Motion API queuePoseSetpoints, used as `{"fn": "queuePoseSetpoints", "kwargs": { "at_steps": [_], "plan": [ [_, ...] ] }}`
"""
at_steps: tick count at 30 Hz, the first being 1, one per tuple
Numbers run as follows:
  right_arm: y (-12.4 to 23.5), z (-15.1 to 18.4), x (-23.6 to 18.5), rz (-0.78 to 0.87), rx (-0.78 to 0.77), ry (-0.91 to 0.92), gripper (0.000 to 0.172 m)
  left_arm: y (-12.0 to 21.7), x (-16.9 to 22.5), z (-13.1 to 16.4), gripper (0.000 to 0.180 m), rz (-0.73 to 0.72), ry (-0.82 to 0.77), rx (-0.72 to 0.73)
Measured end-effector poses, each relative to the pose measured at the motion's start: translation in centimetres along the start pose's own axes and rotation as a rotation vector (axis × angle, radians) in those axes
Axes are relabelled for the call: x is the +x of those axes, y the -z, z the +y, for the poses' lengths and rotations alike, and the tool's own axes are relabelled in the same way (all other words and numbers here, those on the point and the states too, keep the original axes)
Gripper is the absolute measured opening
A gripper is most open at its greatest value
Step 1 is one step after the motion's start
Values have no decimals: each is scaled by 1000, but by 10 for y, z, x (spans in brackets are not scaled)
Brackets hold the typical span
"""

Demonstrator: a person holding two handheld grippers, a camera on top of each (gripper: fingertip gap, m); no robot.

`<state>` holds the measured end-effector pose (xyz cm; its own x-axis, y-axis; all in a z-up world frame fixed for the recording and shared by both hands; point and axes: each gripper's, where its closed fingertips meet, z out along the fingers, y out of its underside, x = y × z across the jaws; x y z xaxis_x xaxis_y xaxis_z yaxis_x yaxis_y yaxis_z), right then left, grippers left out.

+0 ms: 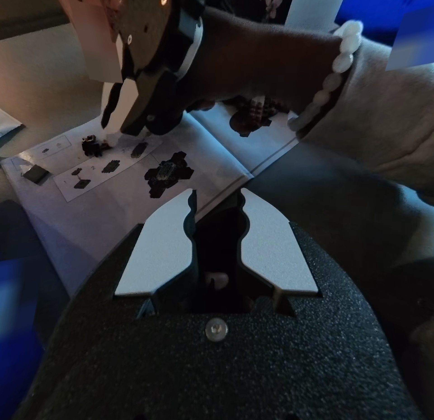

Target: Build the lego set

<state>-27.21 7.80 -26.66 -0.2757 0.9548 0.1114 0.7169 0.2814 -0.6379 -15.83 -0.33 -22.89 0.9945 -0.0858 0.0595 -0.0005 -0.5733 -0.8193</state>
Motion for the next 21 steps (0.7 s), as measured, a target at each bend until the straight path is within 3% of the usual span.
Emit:
{"fn": "queuePoseSetpoints", "kwargs": {
  "at_steps": [9,12,18,21],
  "plan": [
    [32,-18,-8,-1,93,-17,4,-2,-2,6,33,-8,15,-23],
    [36,-8,-15,-26,71,-83,5,-3,-2,7,33,-5,13,-30],
    [82,4,-21,90,228,-137,20,-2,-6,6,33,-33,30,-3],
    [92,22,-30,145,272,-177,14,-1,-8,5,37,-37,45,11]
  ]
}}
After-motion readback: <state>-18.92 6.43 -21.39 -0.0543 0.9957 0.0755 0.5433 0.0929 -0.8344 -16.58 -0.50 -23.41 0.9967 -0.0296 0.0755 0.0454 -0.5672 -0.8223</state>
